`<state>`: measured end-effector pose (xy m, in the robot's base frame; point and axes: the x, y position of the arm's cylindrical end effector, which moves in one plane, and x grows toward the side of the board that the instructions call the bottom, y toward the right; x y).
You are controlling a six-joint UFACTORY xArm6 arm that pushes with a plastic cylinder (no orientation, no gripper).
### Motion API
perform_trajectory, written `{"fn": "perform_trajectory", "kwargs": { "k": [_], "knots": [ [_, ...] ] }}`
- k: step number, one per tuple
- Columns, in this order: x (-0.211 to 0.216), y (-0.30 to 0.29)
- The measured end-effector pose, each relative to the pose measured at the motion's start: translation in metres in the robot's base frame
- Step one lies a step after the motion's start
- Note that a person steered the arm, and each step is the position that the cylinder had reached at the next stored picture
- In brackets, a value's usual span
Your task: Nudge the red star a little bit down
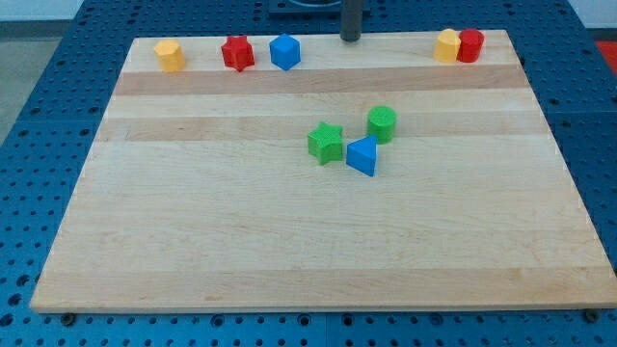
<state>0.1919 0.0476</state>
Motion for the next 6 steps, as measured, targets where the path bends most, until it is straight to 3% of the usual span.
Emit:
{"fn": "perform_trajectory", "kwargs": {
  "k": [2,3,4,5,6],
  "knots": [
    [0.002,-0.047],
    [0.001,-0.111],
    [0.000,-0.138],
    [0.062,-0.146],
    [0.134,-0.115]
  ]
}}
